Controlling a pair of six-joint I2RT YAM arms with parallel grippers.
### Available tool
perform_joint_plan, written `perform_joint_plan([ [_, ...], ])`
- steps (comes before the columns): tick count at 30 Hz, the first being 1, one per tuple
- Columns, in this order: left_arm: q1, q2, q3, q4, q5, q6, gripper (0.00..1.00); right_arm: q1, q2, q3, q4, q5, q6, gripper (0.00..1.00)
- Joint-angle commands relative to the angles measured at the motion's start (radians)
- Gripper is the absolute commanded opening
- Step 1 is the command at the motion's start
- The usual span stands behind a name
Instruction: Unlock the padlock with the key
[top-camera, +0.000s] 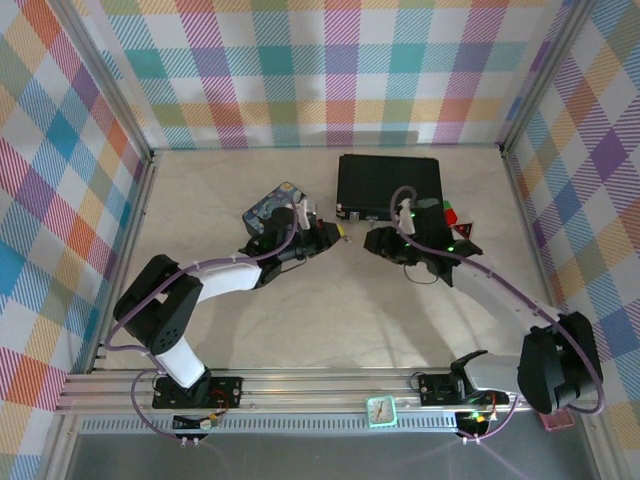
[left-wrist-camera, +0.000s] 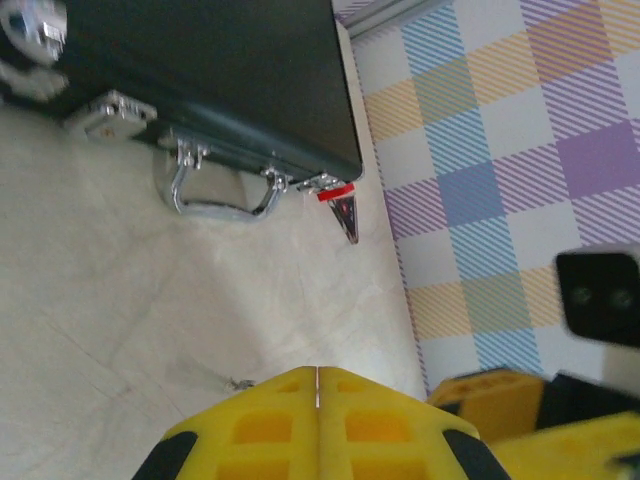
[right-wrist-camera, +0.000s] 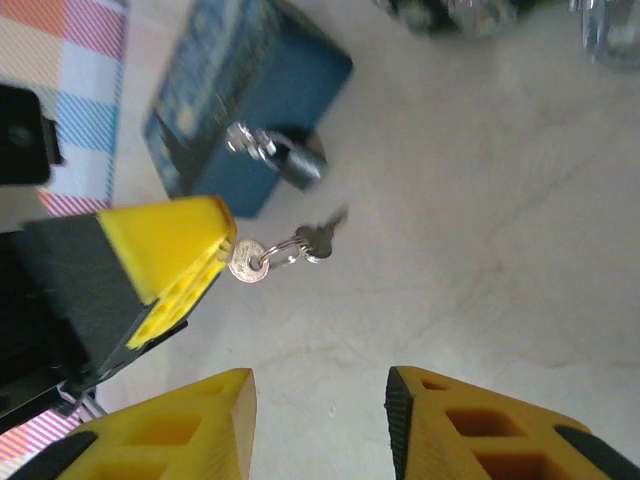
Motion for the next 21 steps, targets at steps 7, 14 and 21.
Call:
perform_joint_plan([
  [7, 0.015, -0.075, 0.137, -0.135, 0.299, 0.295, 0.0, -0.043, 0.027, 0.051, 0.169, -0.413, -0.235, 0.4],
  [14, 0.016, -0.084, 0.133, -0.077, 0.382, 0.29, 0.0, -0.043, 0.015, 0.013, 0.22, -0.475, -0.268, 0.33],
  [21, 0.016, -0.087, 0.123, -0.025, 0.432, 0.249, 0.0, -0.043, -0.001, -0.028, 0.236, -0.444, -0.285, 0.29],
])
